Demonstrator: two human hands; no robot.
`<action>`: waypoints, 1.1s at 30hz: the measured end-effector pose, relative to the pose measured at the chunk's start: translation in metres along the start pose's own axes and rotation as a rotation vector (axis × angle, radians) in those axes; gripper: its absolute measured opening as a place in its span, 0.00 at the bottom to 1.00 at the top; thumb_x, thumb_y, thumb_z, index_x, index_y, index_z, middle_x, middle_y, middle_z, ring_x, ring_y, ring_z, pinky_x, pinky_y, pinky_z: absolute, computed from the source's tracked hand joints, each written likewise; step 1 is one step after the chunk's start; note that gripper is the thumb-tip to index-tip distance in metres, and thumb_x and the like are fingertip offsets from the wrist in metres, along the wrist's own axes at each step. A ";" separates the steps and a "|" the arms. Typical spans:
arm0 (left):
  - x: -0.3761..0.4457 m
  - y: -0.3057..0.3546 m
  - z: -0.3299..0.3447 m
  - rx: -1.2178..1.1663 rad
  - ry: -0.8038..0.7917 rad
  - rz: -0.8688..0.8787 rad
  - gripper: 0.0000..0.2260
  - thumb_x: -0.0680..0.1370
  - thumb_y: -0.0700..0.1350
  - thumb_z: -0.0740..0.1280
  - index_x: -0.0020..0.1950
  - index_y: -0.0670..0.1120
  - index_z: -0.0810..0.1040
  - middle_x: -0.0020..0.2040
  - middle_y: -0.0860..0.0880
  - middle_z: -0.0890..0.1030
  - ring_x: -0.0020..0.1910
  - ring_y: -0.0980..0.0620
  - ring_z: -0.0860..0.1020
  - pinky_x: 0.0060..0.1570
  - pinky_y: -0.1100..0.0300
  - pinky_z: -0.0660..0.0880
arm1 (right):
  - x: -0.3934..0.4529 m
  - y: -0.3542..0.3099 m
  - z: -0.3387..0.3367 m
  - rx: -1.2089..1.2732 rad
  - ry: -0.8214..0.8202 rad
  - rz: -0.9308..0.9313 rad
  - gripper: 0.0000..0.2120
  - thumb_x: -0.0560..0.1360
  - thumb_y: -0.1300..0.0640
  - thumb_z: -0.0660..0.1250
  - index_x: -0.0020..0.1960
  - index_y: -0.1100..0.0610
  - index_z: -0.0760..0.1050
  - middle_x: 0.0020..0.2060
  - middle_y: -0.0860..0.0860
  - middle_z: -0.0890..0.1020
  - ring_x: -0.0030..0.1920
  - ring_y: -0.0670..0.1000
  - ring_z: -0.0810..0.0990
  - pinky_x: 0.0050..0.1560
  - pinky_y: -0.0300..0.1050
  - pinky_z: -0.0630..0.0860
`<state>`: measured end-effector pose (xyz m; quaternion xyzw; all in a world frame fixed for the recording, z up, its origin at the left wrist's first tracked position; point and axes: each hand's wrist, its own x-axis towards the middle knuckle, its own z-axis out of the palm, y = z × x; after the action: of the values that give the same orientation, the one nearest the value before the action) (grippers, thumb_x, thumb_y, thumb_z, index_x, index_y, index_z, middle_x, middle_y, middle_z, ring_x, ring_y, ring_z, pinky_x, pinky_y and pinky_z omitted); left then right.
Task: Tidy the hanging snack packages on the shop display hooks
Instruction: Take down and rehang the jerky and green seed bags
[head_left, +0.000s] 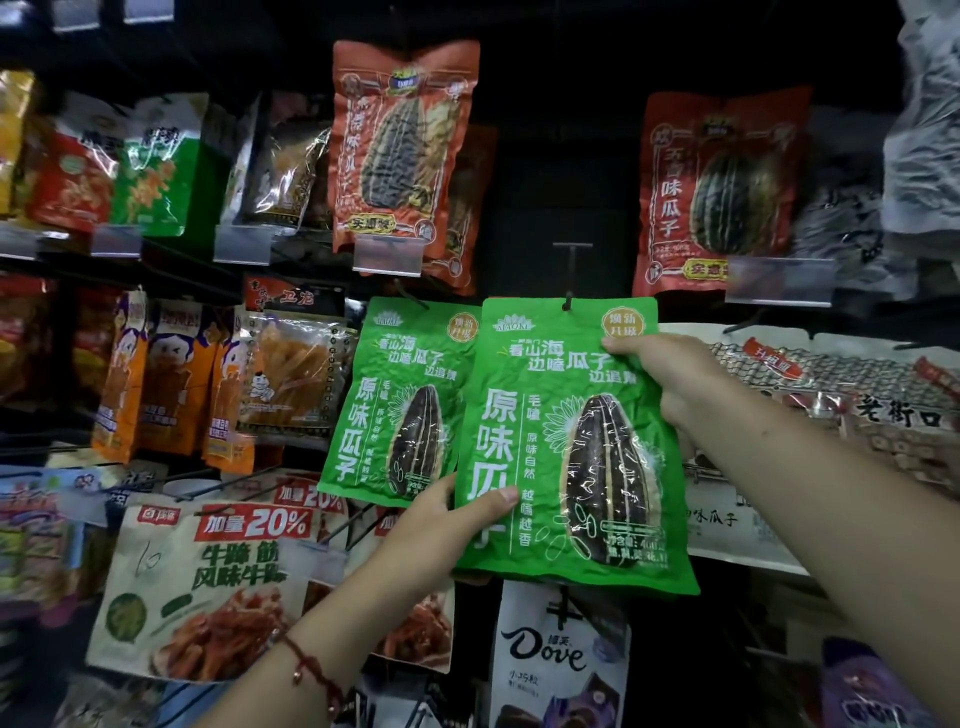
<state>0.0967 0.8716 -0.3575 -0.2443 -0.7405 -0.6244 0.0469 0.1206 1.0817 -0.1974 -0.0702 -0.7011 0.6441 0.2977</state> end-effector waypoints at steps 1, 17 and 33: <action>-0.001 0.001 0.000 0.025 0.005 0.013 0.45 0.60 0.76 0.69 0.71 0.53 0.72 0.59 0.58 0.81 0.56 0.55 0.81 0.63 0.48 0.75 | 0.000 0.002 0.001 -0.012 0.009 -0.011 0.15 0.72 0.58 0.76 0.55 0.62 0.77 0.45 0.57 0.86 0.38 0.56 0.86 0.38 0.49 0.82; -0.013 0.005 0.043 0.194 0.063 0.040 0.29 0.72 0.68 0.69 0.62 0.54 0.60 0.56 0.59 0.76 0.46 0.63 0.76 0.41 0.63 0.73 | 0.001 0.033 -0.019 -0.456 0.077 -0.269 0.27 0.74 0.37 0.68 0.62 0.56 0.69 0.52 0.53 0.79 0.48 0.54 0.79 0.50 0.51 0.74; 0.010 -0.017 -0.001 -0.013 -0.027 0.069 0.44 0.70 0.62 0.75 0.79 0.62 0.54 0.68 0.61 0.71 0.54 0.63 0.74 0.54 0.63 0.71 | -0.004 0.047 -0.025 -0.207 -0.196 -0.016 0.26 0.71 0.45 0.73 0.59 0.63 0.77 0.40 0.56 0.84 0.37 0.55 0.81 0.46 0.49 0.78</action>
<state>0.0809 0.8723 -0.3691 -0.2786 -0.7281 -0.6238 0.0569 0.1233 1.1091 -0.2432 -0.0317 -0.7899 0.5699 0.2240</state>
